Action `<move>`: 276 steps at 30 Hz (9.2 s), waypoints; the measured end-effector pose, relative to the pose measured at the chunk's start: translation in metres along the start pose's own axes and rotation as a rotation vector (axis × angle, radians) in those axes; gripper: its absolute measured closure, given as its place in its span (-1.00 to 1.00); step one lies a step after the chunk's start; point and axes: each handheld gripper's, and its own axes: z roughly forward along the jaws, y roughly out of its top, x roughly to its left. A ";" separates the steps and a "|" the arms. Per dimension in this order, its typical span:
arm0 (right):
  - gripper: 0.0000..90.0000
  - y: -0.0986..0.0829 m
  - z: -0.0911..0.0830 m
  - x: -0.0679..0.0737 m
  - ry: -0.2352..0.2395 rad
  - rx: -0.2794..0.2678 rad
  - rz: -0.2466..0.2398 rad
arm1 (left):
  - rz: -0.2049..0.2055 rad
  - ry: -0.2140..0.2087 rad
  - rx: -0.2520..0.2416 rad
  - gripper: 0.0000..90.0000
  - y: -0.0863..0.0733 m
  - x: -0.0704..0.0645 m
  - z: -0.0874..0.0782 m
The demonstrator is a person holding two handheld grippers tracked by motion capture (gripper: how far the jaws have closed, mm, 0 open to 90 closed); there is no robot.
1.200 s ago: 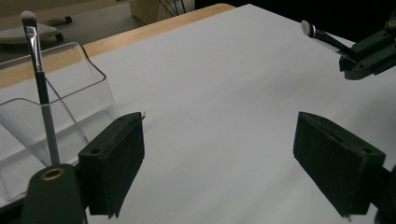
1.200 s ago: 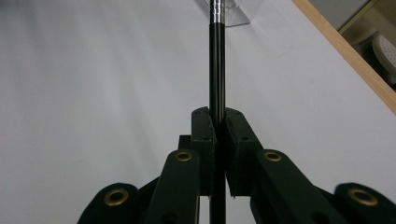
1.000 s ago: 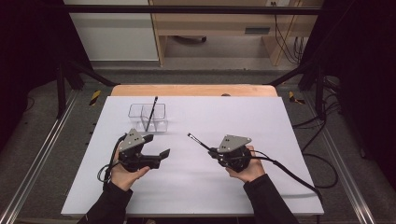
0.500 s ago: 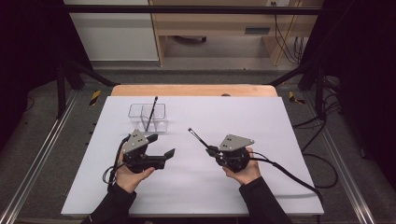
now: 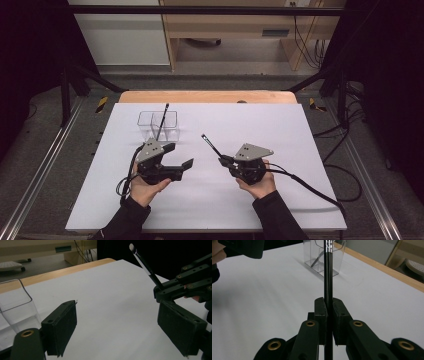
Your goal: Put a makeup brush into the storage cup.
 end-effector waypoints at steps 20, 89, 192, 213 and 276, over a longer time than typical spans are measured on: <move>0.87 -0.004 0.003 0.005 -0.003 -0.055 0.065 | -0.057 -0.042 -0.067 -0.66 0.012 -0.009 0.014; 0.87 -0.008 0.016 0.012 0.011 -0.134 0.152 | -0.247 -0.157 -0.174 0.08 0.008 -0.019 0.052; -0.52 -0.003 -0.009 -0.005 -0.121 -0.117 0.199 | -0.127 -0.069 -0.148 0.85 0.014 0.001 0.012; -0.75 -0.014 -0.022 -0.018 -0.177 -0.071 0.225 | -0.110 0.000 -0.110 0.85 0.006 0.024 -0.015; -0.79 -0.050 -0.053 -0.045 -0.255 0.005 0.282 | -0.081 0.174 -0.048 0.85 0.034 0.075 -0.036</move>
